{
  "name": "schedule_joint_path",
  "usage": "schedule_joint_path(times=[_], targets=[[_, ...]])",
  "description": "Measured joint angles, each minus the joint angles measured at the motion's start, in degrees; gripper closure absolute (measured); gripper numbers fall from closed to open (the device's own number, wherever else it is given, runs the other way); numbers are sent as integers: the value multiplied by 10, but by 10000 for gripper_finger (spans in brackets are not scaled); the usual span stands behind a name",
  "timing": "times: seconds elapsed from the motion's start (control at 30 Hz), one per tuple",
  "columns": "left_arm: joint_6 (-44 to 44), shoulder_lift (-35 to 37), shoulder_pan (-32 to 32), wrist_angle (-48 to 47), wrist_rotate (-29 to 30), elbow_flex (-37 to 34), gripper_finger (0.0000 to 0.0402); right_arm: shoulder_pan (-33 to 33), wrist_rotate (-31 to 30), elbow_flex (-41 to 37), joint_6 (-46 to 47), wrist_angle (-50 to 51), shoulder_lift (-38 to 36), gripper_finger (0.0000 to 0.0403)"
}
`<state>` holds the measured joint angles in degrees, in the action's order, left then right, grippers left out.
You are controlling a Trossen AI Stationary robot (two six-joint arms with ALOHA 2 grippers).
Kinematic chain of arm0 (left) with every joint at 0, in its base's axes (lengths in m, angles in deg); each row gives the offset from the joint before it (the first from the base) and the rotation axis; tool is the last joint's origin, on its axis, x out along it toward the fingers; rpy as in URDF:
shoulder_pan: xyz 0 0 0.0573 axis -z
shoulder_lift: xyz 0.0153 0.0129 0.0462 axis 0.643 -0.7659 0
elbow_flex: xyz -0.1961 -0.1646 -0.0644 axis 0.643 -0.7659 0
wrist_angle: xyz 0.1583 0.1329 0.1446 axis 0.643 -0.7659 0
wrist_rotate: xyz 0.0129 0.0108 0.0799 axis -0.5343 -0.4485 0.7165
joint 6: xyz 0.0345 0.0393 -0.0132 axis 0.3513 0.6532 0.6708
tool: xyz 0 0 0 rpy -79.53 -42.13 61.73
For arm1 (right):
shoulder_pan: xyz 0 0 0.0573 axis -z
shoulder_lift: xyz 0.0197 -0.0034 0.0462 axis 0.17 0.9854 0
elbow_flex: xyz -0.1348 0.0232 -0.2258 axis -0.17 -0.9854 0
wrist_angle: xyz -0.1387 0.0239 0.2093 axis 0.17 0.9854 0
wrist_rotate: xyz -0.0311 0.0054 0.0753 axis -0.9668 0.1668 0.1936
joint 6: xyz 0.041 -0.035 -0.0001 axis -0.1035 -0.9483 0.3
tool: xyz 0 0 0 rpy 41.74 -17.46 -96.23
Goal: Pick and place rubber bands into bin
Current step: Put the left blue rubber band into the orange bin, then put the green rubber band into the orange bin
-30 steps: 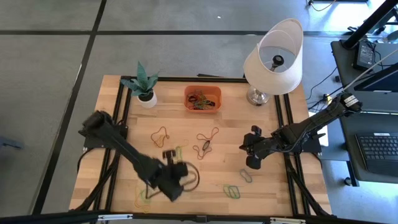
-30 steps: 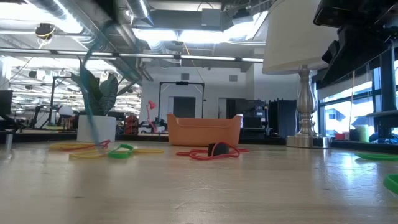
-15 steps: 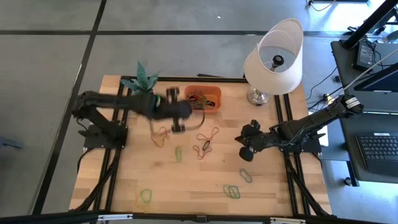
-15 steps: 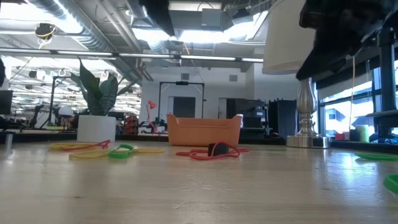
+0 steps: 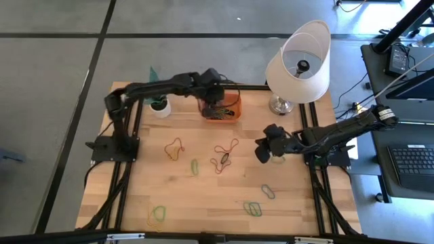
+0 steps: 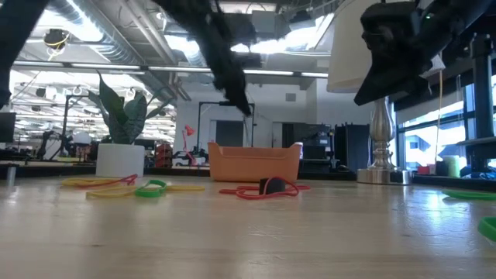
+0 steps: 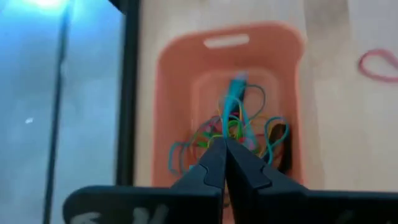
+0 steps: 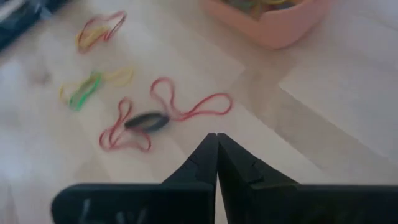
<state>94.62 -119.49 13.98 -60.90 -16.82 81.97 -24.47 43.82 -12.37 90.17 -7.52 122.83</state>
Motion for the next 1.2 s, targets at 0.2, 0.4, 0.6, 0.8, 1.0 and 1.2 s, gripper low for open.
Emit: schedule_joint_path(times=[0.2, 0.4, 0.6, 0.8, 1.0, 1.2], targets=[[45, -98, -11, 41, -7, 0, 400, 2, -33, 0, 65, 0, 0, 389], [58, -145, -7, 39, -32, 0, 373, 2, -35, 0, 79, 1, 0, 389], [47, -147, -7, 63, -41, 0, 315, 4, -63, 0, 77, 3, 0, 391], [26, -140, -7, 38, -15, 25, 268, 5, -72, 0, 71, 13, 0, 399], [-37, -89, -7, 20, -12, 53, 261, 5, -73, 0, 29, 16, 0, 388], [-128, 1, -3, 19, -34, 43, 320, 5, -72, 0, -1, 12, 0, 384]])
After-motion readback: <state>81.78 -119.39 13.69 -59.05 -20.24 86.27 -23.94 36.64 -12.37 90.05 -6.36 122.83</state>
